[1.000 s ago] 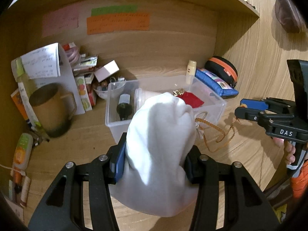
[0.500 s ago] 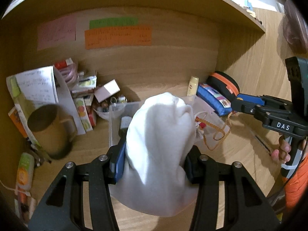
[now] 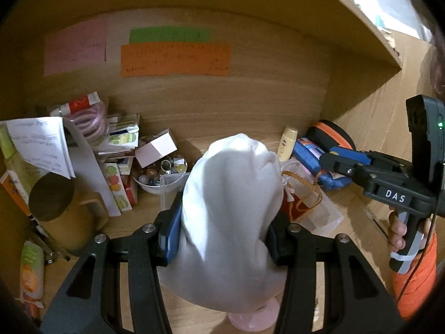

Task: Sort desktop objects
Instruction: 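Carry the white cloth bag and gourd over the clear bin, then open the right tool to drop the gourd while the left tool releases the bag into the bin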

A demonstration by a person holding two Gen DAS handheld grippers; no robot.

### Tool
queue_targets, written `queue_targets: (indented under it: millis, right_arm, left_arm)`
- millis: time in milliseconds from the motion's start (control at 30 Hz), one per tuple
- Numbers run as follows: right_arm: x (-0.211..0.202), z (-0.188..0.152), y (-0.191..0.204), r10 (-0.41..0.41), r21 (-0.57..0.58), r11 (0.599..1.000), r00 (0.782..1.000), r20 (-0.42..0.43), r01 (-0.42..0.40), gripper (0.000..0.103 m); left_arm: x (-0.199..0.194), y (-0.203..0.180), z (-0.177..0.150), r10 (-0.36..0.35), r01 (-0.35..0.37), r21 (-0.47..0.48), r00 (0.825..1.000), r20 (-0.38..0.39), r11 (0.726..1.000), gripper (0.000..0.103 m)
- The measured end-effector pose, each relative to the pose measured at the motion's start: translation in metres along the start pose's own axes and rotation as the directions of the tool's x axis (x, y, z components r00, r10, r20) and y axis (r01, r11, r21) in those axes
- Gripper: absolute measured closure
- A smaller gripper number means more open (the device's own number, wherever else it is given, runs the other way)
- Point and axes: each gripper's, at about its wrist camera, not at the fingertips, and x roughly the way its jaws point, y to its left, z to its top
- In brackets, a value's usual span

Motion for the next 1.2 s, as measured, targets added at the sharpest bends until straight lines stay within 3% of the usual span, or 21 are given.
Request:
queue_targets:
  millis: [500, 800, 1200]
  right_arm:
    - [0.066, -0.027, -0.018, -0.055, 0.011, 0.998, 0.990, -0.131, 0.057, 0.065]
    - [0.084, -0.041, -0.018, -0.043, -0.018, 0.999, 0.980, -0.196, 0.040, 0.065]
    - [0.088, -0.045, -0.011, -0.058, -0.059, 0.997, 0.975, -0.216, 0.046, 0.065]
  left_arm:
    - [0.073, 0.018, -0.017, 0.002, -0.002, -0.002, 0.994, -0.111, 1.000, 0.054]
    - [0.085, 0.018, -0.018, -0.017, 0.020, 0.025, 0.994, -0.112, 0.999, 0.053]
    - [0.080, 0.016, -0.024, -0.033, 0.038, 0.037, 0.993, -0.115, 0.999, 0.050]
